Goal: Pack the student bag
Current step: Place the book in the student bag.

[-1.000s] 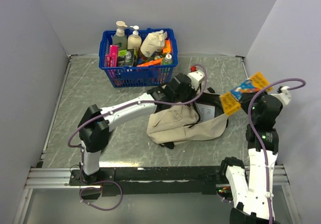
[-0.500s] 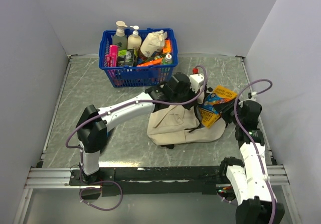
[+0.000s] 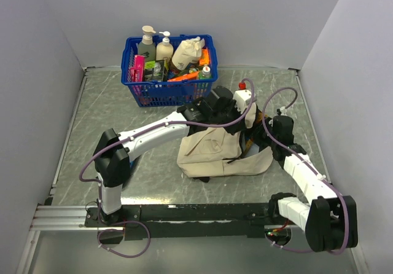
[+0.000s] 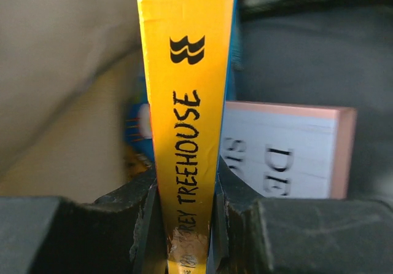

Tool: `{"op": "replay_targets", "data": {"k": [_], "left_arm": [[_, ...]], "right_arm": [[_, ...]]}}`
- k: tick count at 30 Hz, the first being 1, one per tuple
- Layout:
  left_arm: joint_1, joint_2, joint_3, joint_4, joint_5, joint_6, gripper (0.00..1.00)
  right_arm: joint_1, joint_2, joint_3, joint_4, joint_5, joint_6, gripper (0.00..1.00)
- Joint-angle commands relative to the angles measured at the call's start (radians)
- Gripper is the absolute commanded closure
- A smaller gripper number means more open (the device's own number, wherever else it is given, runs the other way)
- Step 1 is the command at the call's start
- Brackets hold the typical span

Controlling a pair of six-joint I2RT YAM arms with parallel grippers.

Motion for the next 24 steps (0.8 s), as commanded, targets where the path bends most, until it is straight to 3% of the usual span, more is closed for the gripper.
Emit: {"op": "replay_targets", "data": {"k": [1,2,6,8,9,10,20,23,24], "left_arm": [[-0.003,-0.030,0.048,0.006,0.021,0.006,0.99],[-0.003,-0.031,0.048,0.003,0.020,0.009,0.99],[0.000,-0.034,0.049,-0.003,0.016,0.012,0.99],[0.004,-0.040,0.052,-0.011,0.013,0.015,0.99],[0.007,-0.044,0.052,-0.015,0.012,0.015,0.99],[0.010,-0.050,0.054,-0.021,0.016,0.018,0.99],[0.096,-0.094,0.095,-0.067,0.069,0.040,0.99],[0.131,-0.119,0.074,-0.063,0.076,0.040,0.99],[0.139,-0.123,0.062,-0.055,0.085,0.034,0.99]], "right_arm": [[0.014,0.052,0.050,-0.110,0.101,-0.080,0.99],[0.014,0.063,0.057,-0.167,0.112,-0.091,0.91],[0.011,0.023,0.068,-0.216,0.132,-0.149,0.84],[-0.003,-0.049,0.082,-0.262,0.150,-0.157,0.69],[-0.015,-0.080,0.102,-0.279,0.152,-0.168,0.56],[-0.025,-0.107,0.116,-0.296,0.155,-0.173,0.01],[-0.034,-0.296,0.301,-0.526,0.357,-0.171,0.01],[-0.034,-0.284,0.292,-0.526,0.393,-0.179,0.10],[-0.034,-0.272,0.280,-0.523,0.385,-0.180,0.21]]}}
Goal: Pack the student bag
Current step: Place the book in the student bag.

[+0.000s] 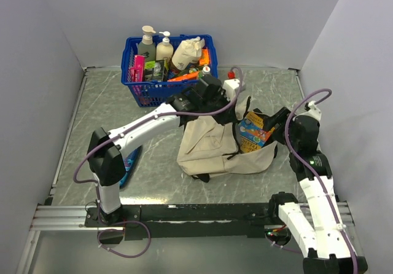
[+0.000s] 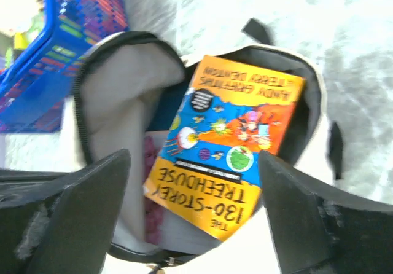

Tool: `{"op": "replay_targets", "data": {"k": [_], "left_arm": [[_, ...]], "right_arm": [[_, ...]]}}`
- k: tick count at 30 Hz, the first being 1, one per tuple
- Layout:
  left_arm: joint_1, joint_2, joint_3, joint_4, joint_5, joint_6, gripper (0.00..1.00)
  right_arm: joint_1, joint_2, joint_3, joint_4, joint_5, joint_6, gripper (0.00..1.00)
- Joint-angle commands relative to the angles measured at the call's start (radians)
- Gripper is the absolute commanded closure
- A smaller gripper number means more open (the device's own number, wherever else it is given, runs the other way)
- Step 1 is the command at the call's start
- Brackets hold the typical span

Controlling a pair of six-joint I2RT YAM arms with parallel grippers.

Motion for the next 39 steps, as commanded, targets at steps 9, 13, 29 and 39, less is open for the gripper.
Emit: {"op": "replay_targets", "data": {"k": [9,13,29,39], "left_arm": [[0.063,-0.094,-0.022,0.070,0.087,-0.030,0.99],[0.031,-0.072,-0.056,0.079,0.138,-0.035,0.99],[-0.040,-0.026,-0.080,0.061,0.184,-0.003,0.99],[-0.042,-0.020,-0.091,0.067,0.210,0.004,0.99]], "right_arm": [[0.030,0.270,-0.059,0.091,0.106,-0.013,0.65],[0.043,0.423,-0.005,0.128,0.211,-0.003,0.61],[0.084,0.605,-0.012,0.288,0.563,0.245,0.46],[0.083,0.755,0.084,0.314,0.600,0.294,0.40]]}}
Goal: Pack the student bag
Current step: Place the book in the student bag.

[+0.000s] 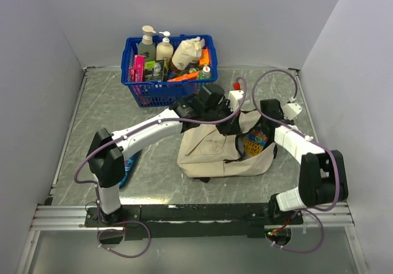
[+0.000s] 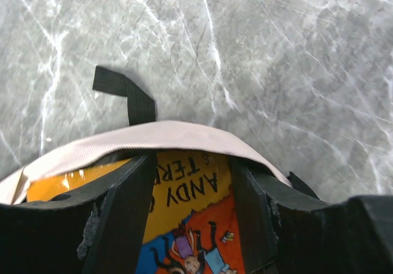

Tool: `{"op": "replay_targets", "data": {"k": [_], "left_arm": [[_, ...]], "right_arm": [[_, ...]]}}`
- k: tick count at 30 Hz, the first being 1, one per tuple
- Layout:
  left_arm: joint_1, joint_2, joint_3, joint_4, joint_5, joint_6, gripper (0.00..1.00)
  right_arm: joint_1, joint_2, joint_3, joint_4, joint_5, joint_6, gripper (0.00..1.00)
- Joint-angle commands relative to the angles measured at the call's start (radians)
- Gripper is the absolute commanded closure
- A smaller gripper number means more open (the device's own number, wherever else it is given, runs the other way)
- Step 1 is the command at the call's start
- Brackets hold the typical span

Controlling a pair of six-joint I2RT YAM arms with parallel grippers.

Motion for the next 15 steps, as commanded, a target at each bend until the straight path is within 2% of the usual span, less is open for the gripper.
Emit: {"op": "replay_targets", "data": {"k": [1,5,8,15], "left_arm": [[-0.009,0.002,-0.004,0.014,0.049,0.013,0.99],[-0.009,0.002,0.004,0.008,0.046,0.027,0.99],[-0.011,-0.002,0.002,0.008,0.037,0.033,0.99],[-0.009,0.004,0.016,0.019,0.032,0.027,0.99]], "right_arm": [[0.002,0.077,0.091,0.025,0.049,0.043,0.39],[0.022,0.120,0.100,0.014,0.016,0.048,0.39],[0.057,0.086,0.072,0.029,-0.011,0.040,0.41],[0.119,-0.110,-0.093,0.089,-0.258,0.213,0.46]]}}
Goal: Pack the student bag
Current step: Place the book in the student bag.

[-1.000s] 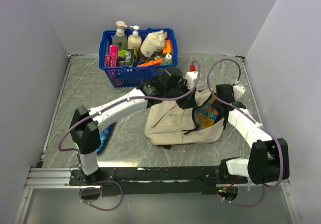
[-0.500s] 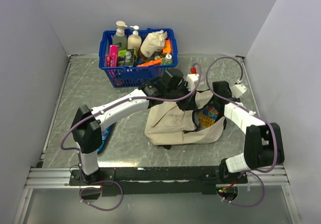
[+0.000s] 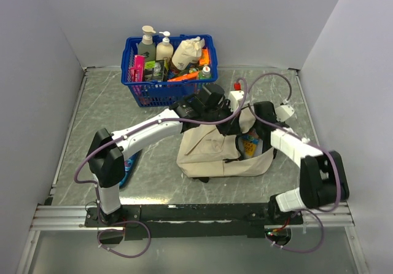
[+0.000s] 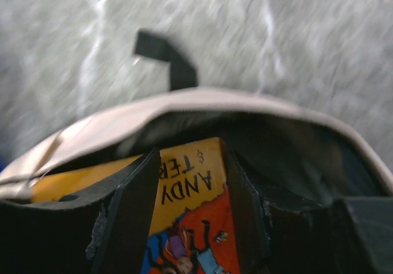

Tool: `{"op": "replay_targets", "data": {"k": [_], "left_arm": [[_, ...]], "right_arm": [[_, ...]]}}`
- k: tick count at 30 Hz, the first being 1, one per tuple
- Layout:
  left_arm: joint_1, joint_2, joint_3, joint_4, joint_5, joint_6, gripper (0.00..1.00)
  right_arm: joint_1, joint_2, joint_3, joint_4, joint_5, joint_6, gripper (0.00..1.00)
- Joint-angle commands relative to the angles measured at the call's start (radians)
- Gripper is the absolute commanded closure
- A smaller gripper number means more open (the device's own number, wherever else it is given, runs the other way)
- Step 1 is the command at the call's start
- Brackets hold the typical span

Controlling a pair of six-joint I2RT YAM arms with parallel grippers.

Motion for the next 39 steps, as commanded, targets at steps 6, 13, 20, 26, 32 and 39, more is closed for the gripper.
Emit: {"op": "replay_targets", "data": {"k": [6,13,20,26,32,39], "left_arm": [[-0.009,0.007,0.030,0.025,0.023,-0.001,0.99],[-0.011,0.005,0.020,0.028,0.025,-0.006,0.99],[-0.012,-0.008,0.012,0.025,0.022,0.000,0.99],[-0.011,0.002,0.030,0.014,0.031,0.003,0.99],[-0.011,0.010,0.040,0.014,0.037,0.002,0.99],[-0.011,0.024,0.072,0.008,0.054,-0.003,0.99]], "right_arm": [[0.084,-0.238,-0.075,0.034,-0.298,0.187,0.47],[0.067,-0.316,-0.091,-0.029,-0.229,0.152,0.44],[0.030,-0.295,-0.119,-0.055,-0.141,0.141,0.52],[0.019,-0.266,-0.113,-0.113,-0.071,0.117,0.75],[0.025,-0.179,-0.108,-0.090,-0.100,0.118,1.00],[0.111,-0.143,-0.093,0.086,-0.233,0.172,1.00]]}}
